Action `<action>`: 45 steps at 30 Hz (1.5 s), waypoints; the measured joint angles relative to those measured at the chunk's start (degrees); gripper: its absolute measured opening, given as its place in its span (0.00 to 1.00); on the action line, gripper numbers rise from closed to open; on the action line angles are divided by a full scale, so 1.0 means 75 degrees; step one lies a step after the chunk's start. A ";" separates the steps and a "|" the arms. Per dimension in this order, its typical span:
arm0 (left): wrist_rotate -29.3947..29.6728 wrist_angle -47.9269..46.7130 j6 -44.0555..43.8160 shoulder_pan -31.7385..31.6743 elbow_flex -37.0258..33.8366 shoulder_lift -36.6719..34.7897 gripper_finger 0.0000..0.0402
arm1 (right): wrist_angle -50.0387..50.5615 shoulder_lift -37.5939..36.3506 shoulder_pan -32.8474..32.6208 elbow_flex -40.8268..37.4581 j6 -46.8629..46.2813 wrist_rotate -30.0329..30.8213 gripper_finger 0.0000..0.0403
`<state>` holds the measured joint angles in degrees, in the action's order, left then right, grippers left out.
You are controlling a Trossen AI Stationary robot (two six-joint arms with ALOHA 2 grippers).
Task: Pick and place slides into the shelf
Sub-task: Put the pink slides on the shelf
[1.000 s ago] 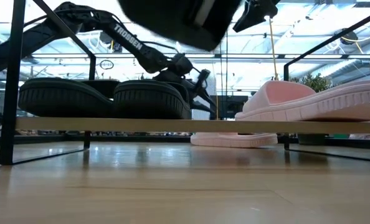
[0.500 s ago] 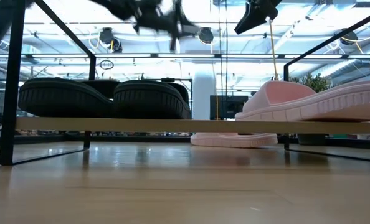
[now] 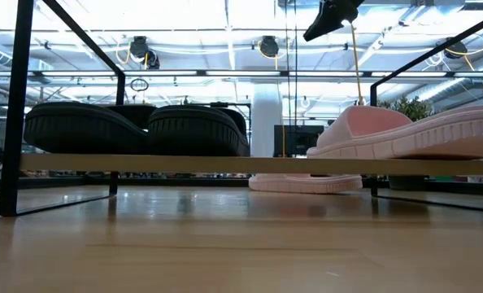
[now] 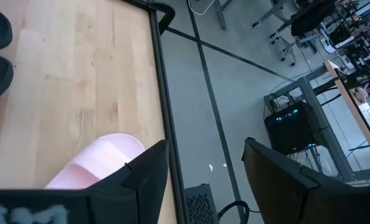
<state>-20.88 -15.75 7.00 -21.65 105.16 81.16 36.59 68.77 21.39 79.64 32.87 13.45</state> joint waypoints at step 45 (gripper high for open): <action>-0.0985 -0.2316 -0.1675 0.0150 0.0003 0.1268 0.38 | -0.1098 0.0000 -0.0017 0.0000 -0.1145 -0.1990 0.74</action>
<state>-28.26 -33.12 -5.56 -20.53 105.19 90.67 28.36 68.77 21.26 79.64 24.28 -1.48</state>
